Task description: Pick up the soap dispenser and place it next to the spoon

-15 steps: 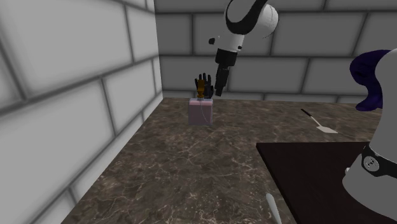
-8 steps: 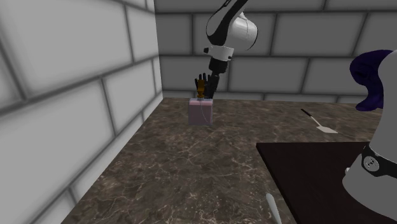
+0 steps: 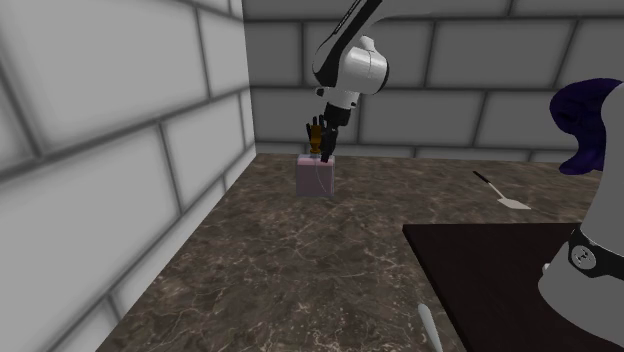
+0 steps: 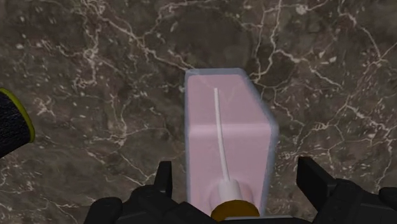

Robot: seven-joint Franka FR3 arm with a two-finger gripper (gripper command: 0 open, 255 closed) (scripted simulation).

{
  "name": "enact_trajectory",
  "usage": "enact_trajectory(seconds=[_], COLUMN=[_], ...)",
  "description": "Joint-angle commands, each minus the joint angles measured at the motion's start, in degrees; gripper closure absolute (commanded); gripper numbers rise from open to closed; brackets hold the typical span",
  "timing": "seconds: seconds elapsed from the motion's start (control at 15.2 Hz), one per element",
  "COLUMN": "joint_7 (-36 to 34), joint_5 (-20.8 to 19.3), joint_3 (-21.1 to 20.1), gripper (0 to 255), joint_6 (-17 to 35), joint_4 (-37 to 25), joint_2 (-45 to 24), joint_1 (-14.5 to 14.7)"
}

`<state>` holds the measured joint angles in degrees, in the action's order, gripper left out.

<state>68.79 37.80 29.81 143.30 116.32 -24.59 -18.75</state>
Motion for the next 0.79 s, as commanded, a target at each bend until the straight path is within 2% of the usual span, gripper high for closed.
enact_trajectory(seconds=[0.0, 0.13, 0.66, 0.73], joint_7=[0.94, 1.85, 1.84, 1.84], joint_5=[1.40, 2.88, 2.86, 2.86], joint_3=[-0.90, -1.96, -1.96, -1.96], gripper=[0, 0, 0, 255], joint_6=[0.71, 1.62, 1.62, 1.62], joint_4=[-0.68, -1.35, -1.35, -1.35], joint_2=[-1.63, -3.41, -3.41, -3.41], joint_1=[-0.68, -1.33, -1.34, -1.34])
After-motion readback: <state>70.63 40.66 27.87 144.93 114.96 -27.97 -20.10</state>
